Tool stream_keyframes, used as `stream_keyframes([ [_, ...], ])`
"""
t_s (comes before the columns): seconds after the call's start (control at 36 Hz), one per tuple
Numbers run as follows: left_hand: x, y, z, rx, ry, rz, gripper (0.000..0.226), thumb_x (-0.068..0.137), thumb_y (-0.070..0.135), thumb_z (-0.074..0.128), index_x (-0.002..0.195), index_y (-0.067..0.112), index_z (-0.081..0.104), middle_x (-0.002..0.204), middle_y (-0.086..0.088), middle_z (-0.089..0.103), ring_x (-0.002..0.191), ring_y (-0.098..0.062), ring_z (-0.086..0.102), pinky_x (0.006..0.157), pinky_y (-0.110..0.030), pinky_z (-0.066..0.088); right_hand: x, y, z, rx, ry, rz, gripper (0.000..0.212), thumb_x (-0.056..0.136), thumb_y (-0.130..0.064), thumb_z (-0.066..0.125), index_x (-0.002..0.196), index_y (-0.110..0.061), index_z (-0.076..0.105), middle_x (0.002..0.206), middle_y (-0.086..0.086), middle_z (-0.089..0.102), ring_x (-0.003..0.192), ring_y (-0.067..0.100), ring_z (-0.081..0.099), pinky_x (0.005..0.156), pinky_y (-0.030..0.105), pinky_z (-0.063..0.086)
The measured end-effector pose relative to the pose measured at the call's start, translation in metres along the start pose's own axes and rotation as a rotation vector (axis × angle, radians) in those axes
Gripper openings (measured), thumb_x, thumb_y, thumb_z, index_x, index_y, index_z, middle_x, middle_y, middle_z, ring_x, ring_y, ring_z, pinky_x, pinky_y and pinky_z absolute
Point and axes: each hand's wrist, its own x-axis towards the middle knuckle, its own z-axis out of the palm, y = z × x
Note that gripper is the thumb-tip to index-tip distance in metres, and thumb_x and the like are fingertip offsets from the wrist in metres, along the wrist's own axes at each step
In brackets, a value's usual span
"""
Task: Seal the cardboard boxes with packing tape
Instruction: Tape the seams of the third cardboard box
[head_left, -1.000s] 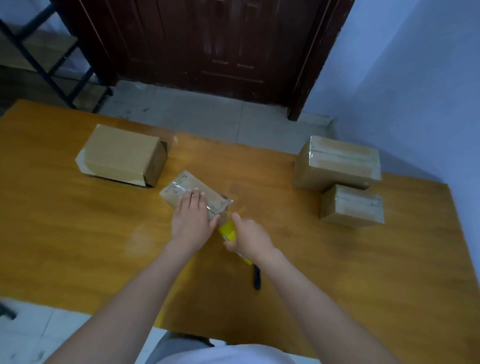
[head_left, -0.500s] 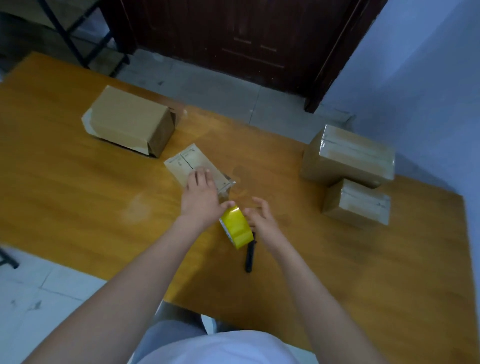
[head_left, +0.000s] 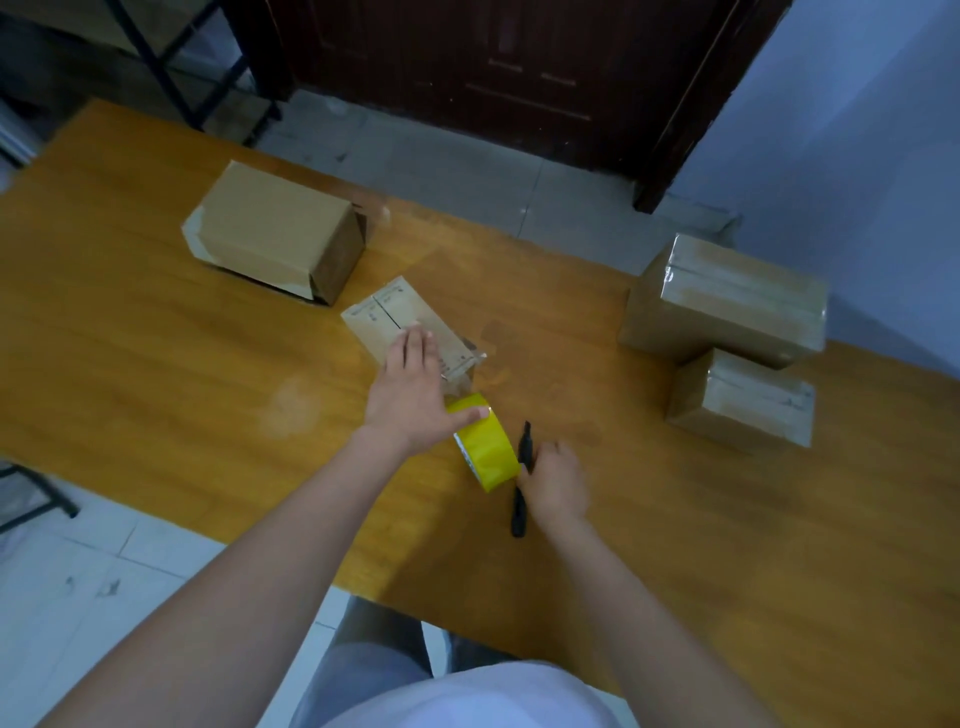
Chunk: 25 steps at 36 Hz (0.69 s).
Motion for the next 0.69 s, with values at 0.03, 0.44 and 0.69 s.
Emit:
stream_keyframes([
  [0.03,0.0,0.0,0.0,-0.004,-0.001,-0.001,0.119,0.075,0.086,0.029,0.15,0.001,-0.008,0.159,-0.015,-0.01,0.147,-0.028,-0.011,0.119,-0.038,0.005,0.001,0.001,-0.001,-0.012,0.012,0.001,0.029,0.092,-0.028,0.053,0.11,-0.006,0.056,0.117,0.011,0.049,0.115,0.031,0.047,0.09,0.04,0.04],
  [0.44,-0.004,-0.003,0.005,-0.059,0.026,-0.021,0.119,0.072,0.088,0.029,0.15,0.009,-0.014,0.159,-0.006,-0.017,0.146,-0.02,-0.015,0.119,-0.037,0.005,0.028,-0.024,-0.105,-0.218,0.276,-0.919,0.021,0.074,-0.006,0.072,0.083,-0.012,0.054,0.077,0.005,0.053,0.068,0.028,0.053,0.049,0.027,0.028],
  [0.69,-0.003,-0.003,0.007,-0.053,0.039,-0.015,0.12,0.071,0.089,0.025,0.151,0.008,-0.013,0.159,-0.008,-0.016,0.146,-0.022,-0.014,0.119,-0.036,0.002,0.04,-0.038,-0.11,-0.299,0.232,-1.093,0.018,0.071,-0.012,0.077,0.072,-0.013,0.058,0.068,0.004,0.054,0.061,0.027,0.055,0.05,0.028,0.03],
])
